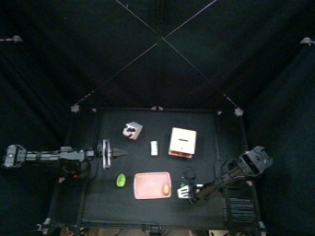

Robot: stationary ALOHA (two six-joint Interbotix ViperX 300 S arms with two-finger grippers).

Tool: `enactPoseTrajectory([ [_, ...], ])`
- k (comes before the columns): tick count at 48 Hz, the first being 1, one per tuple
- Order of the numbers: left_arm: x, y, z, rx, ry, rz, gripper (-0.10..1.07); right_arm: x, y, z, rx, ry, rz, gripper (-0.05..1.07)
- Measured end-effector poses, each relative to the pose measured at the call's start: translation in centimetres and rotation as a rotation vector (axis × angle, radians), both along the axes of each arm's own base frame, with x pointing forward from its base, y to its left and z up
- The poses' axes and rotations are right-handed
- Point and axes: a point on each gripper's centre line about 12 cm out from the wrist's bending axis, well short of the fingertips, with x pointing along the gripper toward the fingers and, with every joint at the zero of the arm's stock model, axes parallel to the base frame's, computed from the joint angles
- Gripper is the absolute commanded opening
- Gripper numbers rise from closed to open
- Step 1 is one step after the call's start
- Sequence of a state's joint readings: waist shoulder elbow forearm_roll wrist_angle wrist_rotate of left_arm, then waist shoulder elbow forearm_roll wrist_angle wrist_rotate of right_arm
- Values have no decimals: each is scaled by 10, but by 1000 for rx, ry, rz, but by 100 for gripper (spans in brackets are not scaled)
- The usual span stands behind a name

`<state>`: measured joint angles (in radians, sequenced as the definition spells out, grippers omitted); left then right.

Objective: Put peas on plate

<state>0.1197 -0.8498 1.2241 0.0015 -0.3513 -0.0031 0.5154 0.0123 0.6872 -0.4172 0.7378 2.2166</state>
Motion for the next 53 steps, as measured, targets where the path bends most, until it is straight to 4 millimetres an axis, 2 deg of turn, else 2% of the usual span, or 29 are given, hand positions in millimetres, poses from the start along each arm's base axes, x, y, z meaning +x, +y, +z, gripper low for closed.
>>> enactPoseTrajectory([
  [8,0,0,0,2,0,0,-1,3,-1,4,6,-14,-7,57],
  [16,0,0,0,2,0,1,-1,15,-9,24,12,-83,-19,57],
  [31,0,0,-1,1,3,1,-1,54,-30,58,-34,-246,-8,57],
  [38,-1,0,-2,-1,6,0,-1,75,-33,59,-16,-299,-13,57],
  [53,-1,0,-4,-1,12,0,-1,120,-26,57,-21,-351,12,57],
])
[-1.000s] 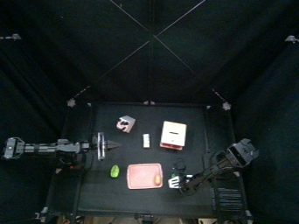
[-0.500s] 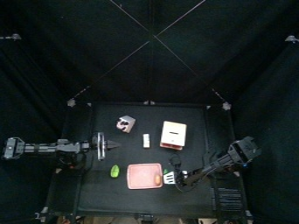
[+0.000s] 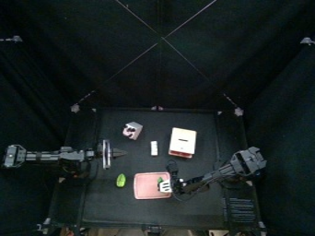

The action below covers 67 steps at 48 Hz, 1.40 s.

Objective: Put peas on plate

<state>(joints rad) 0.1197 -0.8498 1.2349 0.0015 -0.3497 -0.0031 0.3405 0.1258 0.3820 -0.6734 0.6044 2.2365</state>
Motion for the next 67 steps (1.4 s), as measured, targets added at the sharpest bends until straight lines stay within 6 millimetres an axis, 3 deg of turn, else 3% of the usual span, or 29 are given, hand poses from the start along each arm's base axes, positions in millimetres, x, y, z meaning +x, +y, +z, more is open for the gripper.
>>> enactPoseTrajectory([
  [9,0,0,-1,0,2,-2,-1,18,-1,-8,-35,-1,10,57],
  [22,0,0,0,2,0,-2,-1,27,-11,-23,-53,21,-12,58],
  [55,-1,0,-5,-1,25,1,-1,31,-15,-50,-73,78,-17,58],
  [67,-2,0,-7,-3,29,2,-1,32,-15,-52,-74,79,-16,59],
])
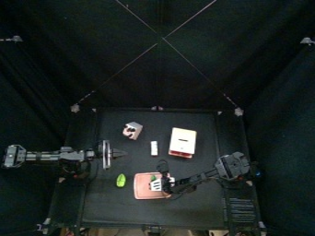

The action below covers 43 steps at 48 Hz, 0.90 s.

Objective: Put peas on plate

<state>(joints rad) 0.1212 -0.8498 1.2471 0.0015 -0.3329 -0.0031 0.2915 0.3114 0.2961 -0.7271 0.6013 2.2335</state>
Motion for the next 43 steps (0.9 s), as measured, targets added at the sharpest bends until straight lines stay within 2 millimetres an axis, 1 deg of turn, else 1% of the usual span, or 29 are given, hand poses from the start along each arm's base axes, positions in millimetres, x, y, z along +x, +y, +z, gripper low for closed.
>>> enactPoseTrajectory([
  [6,0,0,0,0,2,0,-1,0,0,0,1,0,-1,63],
  [13,0,0,-2,0,12,0,-1,1,1,-7,2,16,-7,69],
  [22,0,0,-2,-2,14,0,-1,4,2,-11,13,22,-16,75],
  [43,0,0,-2,-2,14,0,-1,2,0,-12,1,42,-35,90],
])
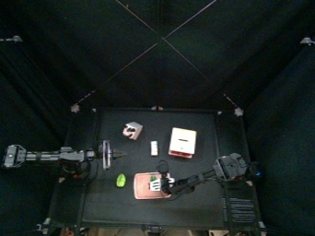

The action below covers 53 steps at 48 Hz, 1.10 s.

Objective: Put peas on plate

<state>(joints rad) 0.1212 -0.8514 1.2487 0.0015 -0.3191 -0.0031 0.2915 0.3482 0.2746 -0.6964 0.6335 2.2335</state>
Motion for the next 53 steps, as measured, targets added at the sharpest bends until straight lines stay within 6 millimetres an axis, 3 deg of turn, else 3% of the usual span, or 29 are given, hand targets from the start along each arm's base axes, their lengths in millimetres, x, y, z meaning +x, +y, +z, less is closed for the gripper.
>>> enactPoseTrajectory([
  [53,0,0,0,1,2,0,-1,0,0,0,-8,5,10,90],
])
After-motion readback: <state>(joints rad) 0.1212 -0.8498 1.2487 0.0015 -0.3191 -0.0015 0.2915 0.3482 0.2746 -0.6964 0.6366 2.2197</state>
